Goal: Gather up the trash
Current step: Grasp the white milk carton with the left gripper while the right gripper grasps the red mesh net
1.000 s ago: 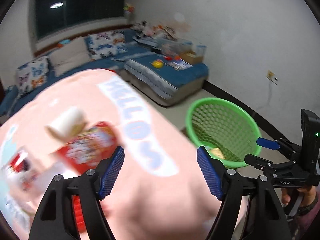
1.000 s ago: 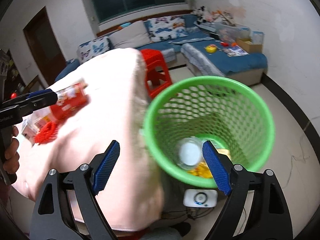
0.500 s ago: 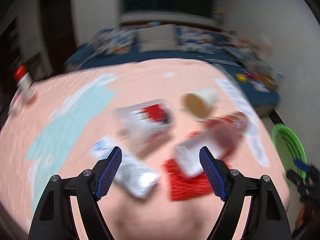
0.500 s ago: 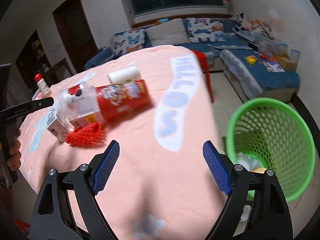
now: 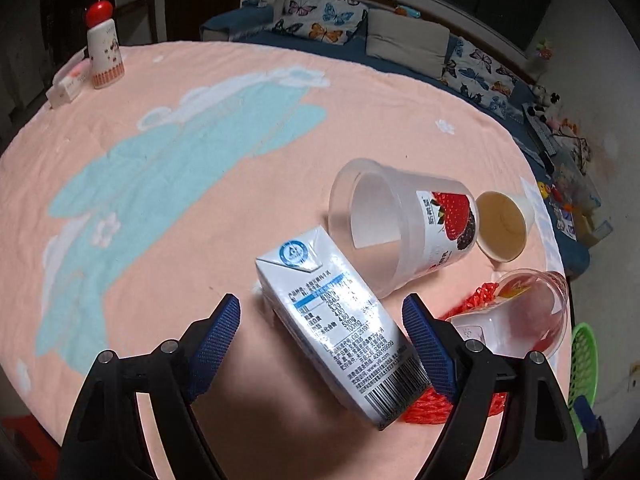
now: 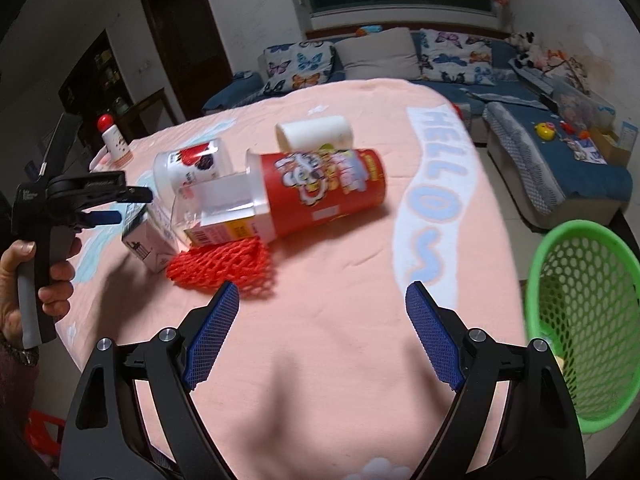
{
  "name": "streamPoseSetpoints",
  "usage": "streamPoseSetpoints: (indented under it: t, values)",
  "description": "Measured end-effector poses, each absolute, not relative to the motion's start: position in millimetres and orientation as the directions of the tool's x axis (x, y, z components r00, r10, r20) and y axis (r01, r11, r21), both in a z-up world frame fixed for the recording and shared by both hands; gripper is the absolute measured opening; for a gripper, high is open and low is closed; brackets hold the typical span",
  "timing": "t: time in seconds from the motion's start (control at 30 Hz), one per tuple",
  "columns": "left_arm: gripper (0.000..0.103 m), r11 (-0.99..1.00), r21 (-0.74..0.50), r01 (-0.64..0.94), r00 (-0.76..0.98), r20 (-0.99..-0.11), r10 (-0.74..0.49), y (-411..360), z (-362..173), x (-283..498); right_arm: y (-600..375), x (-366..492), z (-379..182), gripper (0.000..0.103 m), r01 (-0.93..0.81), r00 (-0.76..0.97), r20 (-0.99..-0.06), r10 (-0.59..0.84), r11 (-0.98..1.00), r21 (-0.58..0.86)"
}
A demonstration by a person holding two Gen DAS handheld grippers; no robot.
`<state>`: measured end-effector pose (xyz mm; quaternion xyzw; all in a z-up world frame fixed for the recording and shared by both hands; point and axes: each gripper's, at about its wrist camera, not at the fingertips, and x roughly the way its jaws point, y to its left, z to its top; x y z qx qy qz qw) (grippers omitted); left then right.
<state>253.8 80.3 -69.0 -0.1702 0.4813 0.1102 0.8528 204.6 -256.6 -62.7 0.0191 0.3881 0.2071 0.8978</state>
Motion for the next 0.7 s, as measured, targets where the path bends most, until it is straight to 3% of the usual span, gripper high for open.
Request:
streamPoseSetpoints:
  t: [0.17,0.53,0.7]
  values:
    - [0.074,0.906,-0.236,-0.351,0.487,-0.873,-0.039,77.4,-83.7,260.8,-238.1,210.3,-75.0,0.084,-0.373,0.563,-0.702,0.436,0.892,0.255]
    - [0.045,0.91,-0.295,-0.291,0.49,-0.863,-0.123,80.9,-84.0,254.1,-208.5,231.6,-101.4,0.06,-0.33,0.476,-0.714,0.513,0.857,0.396]
    - [0.04,0.917,-0.299,-0.265,0.494,-0.859,-0.137,84.6,-79.5,248.4,-201.6,239.4,-104.7,0.047,-0.305,0.47,-0.702,0.536,0.844,0.441]
